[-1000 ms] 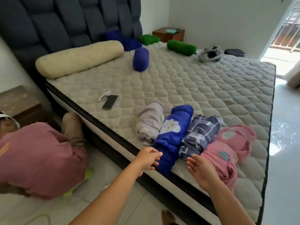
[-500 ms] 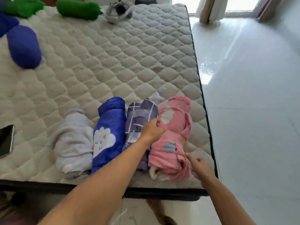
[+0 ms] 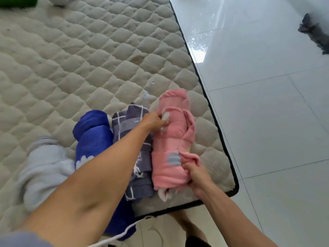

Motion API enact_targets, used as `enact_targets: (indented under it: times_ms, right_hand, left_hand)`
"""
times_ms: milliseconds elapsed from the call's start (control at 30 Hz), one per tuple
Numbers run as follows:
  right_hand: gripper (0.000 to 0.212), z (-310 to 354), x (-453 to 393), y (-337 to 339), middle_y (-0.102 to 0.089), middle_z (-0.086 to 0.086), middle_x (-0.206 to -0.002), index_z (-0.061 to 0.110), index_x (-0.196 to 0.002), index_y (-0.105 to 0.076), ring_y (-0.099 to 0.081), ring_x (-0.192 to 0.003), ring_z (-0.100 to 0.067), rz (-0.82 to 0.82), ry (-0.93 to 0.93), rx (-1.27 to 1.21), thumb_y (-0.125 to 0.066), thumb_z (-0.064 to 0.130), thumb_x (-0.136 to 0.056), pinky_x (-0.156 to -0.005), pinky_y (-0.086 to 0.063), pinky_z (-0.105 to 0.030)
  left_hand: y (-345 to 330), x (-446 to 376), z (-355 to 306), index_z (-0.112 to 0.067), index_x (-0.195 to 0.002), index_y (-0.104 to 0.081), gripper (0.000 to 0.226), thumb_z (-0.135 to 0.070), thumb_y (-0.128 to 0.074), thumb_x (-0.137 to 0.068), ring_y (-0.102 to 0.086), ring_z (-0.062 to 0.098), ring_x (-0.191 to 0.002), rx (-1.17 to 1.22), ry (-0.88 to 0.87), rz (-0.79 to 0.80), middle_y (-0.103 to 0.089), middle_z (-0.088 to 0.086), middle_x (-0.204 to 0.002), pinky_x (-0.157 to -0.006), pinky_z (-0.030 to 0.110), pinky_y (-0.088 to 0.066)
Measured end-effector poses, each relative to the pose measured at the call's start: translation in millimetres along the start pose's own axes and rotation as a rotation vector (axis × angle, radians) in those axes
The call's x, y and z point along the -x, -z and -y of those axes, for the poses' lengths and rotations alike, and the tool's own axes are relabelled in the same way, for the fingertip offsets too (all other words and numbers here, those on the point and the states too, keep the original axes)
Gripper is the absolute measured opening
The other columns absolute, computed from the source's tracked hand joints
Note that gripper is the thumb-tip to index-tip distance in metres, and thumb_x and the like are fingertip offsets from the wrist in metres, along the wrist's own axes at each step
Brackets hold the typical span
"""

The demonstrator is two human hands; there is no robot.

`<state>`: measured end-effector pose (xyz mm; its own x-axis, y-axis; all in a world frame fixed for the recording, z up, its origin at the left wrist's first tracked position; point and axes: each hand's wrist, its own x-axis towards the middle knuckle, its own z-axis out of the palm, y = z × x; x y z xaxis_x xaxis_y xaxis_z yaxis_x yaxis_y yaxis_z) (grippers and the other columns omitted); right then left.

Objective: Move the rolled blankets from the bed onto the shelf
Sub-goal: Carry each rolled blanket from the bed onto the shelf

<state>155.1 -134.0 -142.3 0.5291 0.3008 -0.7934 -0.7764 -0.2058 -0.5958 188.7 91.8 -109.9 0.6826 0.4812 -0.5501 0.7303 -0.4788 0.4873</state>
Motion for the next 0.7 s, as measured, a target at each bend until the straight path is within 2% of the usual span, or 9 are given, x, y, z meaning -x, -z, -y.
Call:
enact_targets:
  times_ms: [67,133,167,233,300,367,533,600,700]
  right_hand:
    - [0.038,2,2,2,-0.063,-0.003,-0.076,0.020,-0.093,-0.072,-0.049,-0.068,-0.014,-0.013,0.069,0.011,-0.051,-0.004,-0.074,-0.063,-0.043,-0.027]
    - [0.032,6,5,8,-0.067,-0.004,-0.084,0.017,-0.091,-0.071,-0.055,-0.070,-0.012,-0.062,0.109,0.003,-0.052,0.000,-0.072,-0.064,-0.047,-0.027]
    - [0.027,9,4,14,-0.068,-0.005,-0.082,0.016,-0.087,-0.070,-0.060,-0.068,-0.013,-0.109,0.113,-0.009,-0.053,0.002,-0.072,-0.061,-0.049,-0.026]
    - [0.018,18,2,27,-0.071,-0.007,-0.082,0.015,-0.087,-0.069,-0.068,-0.075,-0.021,-0.216,0.129,-0.019,-0.056,0.010,-0.075,-0.060,-0.055,-0.031]
    - [0.028,32,1,36,-0.072,-0.011,-0.094,0.013,-0.098,-0.069,-0.069,-0.085,-0.031,-0.290,0.168,-0.033,-0.059,0.020,-0.073,-0.068,-0.057,-0.039]
    - [0.033,52,7,35,-0.071,-0.011,-0.095,0.009,-0.104,-0.068,-0.068,-0.080,-0.028,-0.311,0.228,-0.084,-0.058,0.017,-0.074,-0.066,-0.055,-0.036]
    - [0.036,96,34,1,-0.072,-0.014,-0.107,0.006,-0.106,-0.068,-0.069,-0.085,-0.022,-0.169,0.411,-0.099,-0.066,0.018,-0.072,-0.062,-0.054,-0.028]
    - [0.035,103,49,-23,-0.072,-0.014,-0.105,0.004,-0.105,-0.068,-0.068,-0.083,-0.023,-0.083,0.427,-0.067,-0.063,0.017,-0.073,-0.061,-0.054,-0.026]
    - [0.027,104,74,-65,-0.067,-0.009,-0.092,0.004,-0.101,-0.069,-0.061,-0.073,-0.018,0.057,0.457,0.033,-0.061,0.017,-0.078,-0.046,-0.048,-0.015]
  left_hand:
    - [1,2,3,-0.002,-0.089,-0.065,0.022,-0.024,-0.062,-0.088,-0.065,0.034,-0.102,-0.022,-0.018,-0.004,-0.070,0.022,-0.105,-0.083,0.038,-0.050]
    - [2,4,7,-0.009,-0.066,-0.055,0.026,-0.020,-0.059,-0.090,-0.064,0.034,-0.092,-0.005,-0.038,-0.008,-0.068,0.024,-0.093,-0.071,0.034,-0.044]
    - [1,6,9,-0.011,-0.061,-0.050,0.031,-0.019,-0.058,-0.090,-0.061,0.031,-0.083,0.028,-0.051,-0.010,-0.065,0.021,-0.082,-0.068,0.032,-0.040]
    - [1,12,12,-0.007,-0.062,-0.054,0.030,-0.018,-0.057,-0.090,-0.053,0.023,-0.075,0.146,-0.082,-0.004,-0.055,0.009,-0.070,-0.067,0.032,-0.039]
    - [6,23,8,0.000,-0.073,-0.059,0.023,-0.017,-0.057,-0.090,-0.050,0.019,-0.073,0.242,-0.118,-0.016,-0.053,0.008,-0.072,-0.068,0.034,-0.041]
    - [17,39,1,-0.004,-0.074,-0.058,0.018,-0.014,-0.058,-0.089,-0.048,0.018,-0.071,0.296,-0.152,-0.082,-0.051,0.009,-0.073,-0.068,0.032,-0.039]
    - [70,99,5,0.008,-0.091,-0.063,0.024,-0.015,-0.058,-0.090,-0.052,0.019,-0.075,0.448,-0.169,-0.250,-0.058,0.010,-0.080,-0.072,0.036,-0.044]
    - [91,133,19,0.005,-0.087,-0.064,0.020,-0.014,-0.058,-0.090,-0.053,0.018,-0.074,0.508,-0.135,-0.338,-0.059,0.007,-0.079,-0.072,0.034,-0.043]
    - [113,194,51,-0.003,-0.079,-0.064,0.013,-0.009,-0.059,-0.089,-0.053,0.019,-0.072,0.551,-0.033,-0.491,-0.059,0.008,-0.075,-0.070,0.031,-0.043]
